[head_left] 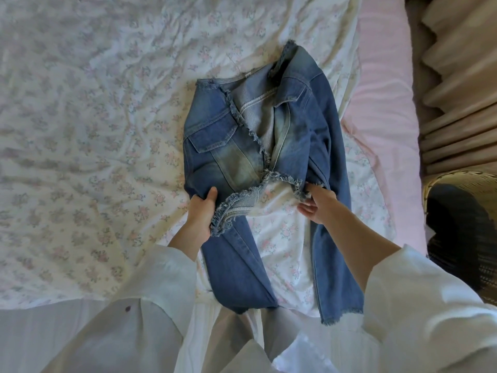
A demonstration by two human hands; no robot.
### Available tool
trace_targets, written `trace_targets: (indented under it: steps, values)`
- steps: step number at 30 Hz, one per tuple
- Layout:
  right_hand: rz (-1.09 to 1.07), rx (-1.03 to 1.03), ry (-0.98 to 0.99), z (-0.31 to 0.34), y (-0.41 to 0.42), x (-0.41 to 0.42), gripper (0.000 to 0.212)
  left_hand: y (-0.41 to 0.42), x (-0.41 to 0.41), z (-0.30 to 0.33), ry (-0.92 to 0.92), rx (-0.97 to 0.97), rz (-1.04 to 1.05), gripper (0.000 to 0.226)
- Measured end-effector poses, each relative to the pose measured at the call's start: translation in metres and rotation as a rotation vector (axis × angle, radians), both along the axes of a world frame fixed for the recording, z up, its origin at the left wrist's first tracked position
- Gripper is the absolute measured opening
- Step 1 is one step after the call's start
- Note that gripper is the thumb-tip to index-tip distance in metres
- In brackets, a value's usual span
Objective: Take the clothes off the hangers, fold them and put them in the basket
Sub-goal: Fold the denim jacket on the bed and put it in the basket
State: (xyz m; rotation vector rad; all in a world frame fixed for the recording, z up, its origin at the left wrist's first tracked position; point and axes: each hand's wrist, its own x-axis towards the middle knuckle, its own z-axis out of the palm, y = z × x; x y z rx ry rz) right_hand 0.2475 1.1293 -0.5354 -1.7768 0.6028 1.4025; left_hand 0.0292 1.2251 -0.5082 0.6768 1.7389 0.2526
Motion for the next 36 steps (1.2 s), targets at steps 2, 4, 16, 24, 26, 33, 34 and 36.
trace_targets:
  steps: [2, 4, 16, 24, 26, 33, 34, 36]
  values:
    - [-0.119, 0.073, -0.068, -0.005, 0.002, 0.001, 0.014, 0.001, -0.001, 0.002, -0.036, -0.013, 0.054, 0.046]
    - [-0.165, 0.128, -0.114, -0.004, 0.004, 0.002, 0.014, 0.003, 0.000, 0.003, -0.118, -0.041, 0.142, 0.042]
    - [-0.310, -0.021, -0.658, 0.056, 0.001, 0.067, 0.031, 0.017, 0.007, 0.022, 0.258, 0.179, -0.089, 0.050]
    - [0.185, -0.269, -0.743, 0.049, -0.028, 0.065, 0.056, -0.010, 0.006, 0.004, 0.384, -0.011, -0.678, 0.090]
    - [0.477, -0.338, -0.775, 0.045, -0.026, 0.056, 0.074, -0.011, 0.003, -0.002, 0.402, -0.019, -0.651, 0.088]
    - [1.014, -0.318, -1.050, 0.034, -0.002, 0.019, 0.071, 0.006, -0.021, -0.011, 0.419, 0.050, -0.334, 0.051]
    - [1.011, -0.252, -1.083, 0.034, 0.004, 0.012, 0.068, 0.010, -0.027, -0.013, 0.431, 0.023, -0.308, 0.051]
    - [1.039, -0.099, -1.132, 0.034, 0.013, -0.003, 0.065, 0.014, -0.038, -0.020, 0.462, -0.045, -0.301, 0.050]
